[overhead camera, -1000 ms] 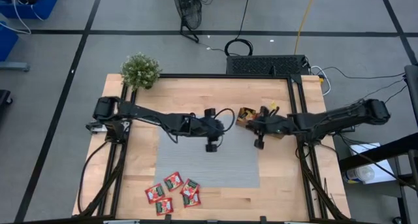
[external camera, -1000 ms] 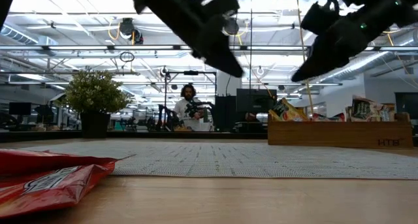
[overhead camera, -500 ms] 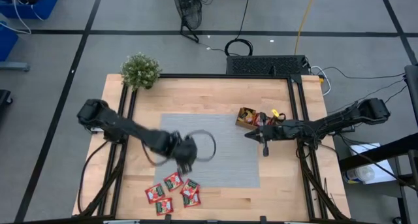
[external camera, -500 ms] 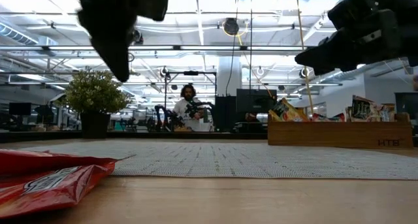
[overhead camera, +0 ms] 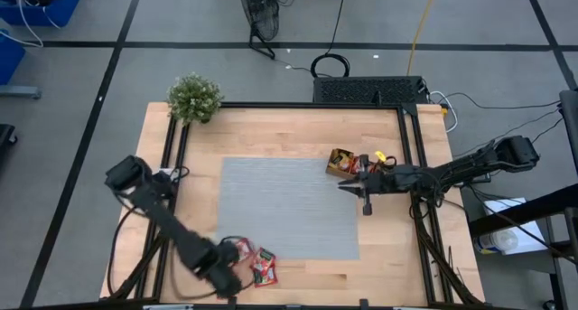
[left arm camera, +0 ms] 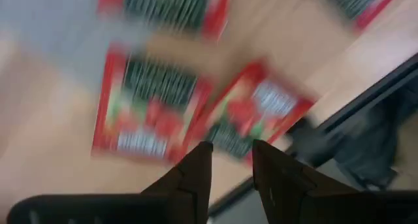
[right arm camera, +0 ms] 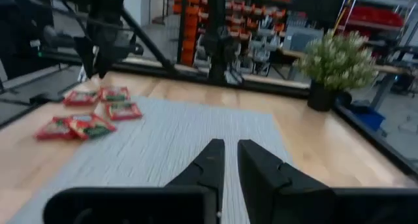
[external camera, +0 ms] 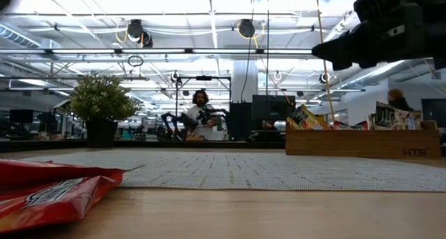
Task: Pick & Place Tea
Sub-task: Put the red tea bag into the middle section of the wooden organizer
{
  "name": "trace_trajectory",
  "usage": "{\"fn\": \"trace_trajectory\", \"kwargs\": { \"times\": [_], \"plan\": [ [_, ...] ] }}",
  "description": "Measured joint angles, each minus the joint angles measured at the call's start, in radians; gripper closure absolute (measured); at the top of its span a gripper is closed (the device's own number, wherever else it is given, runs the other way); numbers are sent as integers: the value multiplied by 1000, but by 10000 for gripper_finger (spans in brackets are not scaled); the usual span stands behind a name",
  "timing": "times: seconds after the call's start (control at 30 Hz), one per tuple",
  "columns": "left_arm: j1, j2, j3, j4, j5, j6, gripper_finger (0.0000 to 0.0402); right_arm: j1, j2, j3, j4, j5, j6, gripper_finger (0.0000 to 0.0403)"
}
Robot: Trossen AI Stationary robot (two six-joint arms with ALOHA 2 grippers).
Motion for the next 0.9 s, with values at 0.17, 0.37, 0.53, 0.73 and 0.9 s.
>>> {"fn": "trace_trajectory", "kwargs": {
  "times": [0.17, 0.37, 0.53, 0.73, 0.9],
  "plan": [
    [-128, 3, 0, -107, -92, -231, 288, 0, 0, 0, 54, 0, -28, 355],
    [-174, 3, -14, -131, -191, -292, 287, 0, 0, 0, 76, 0, -45, 339],
    [-163, 3, -79, -79, -169, -291, 246, 0, 0, 0, 82, 0, -48, 330],
    [-163, 3, -168, 24, -104, -215, 146, 0, 0, 0, 70, 1, -48, 328],
    [-162, 0, -200, 130, -127, -107, 94, 0, 0, 0, 66, 2, -56, 327]
  ]
}}
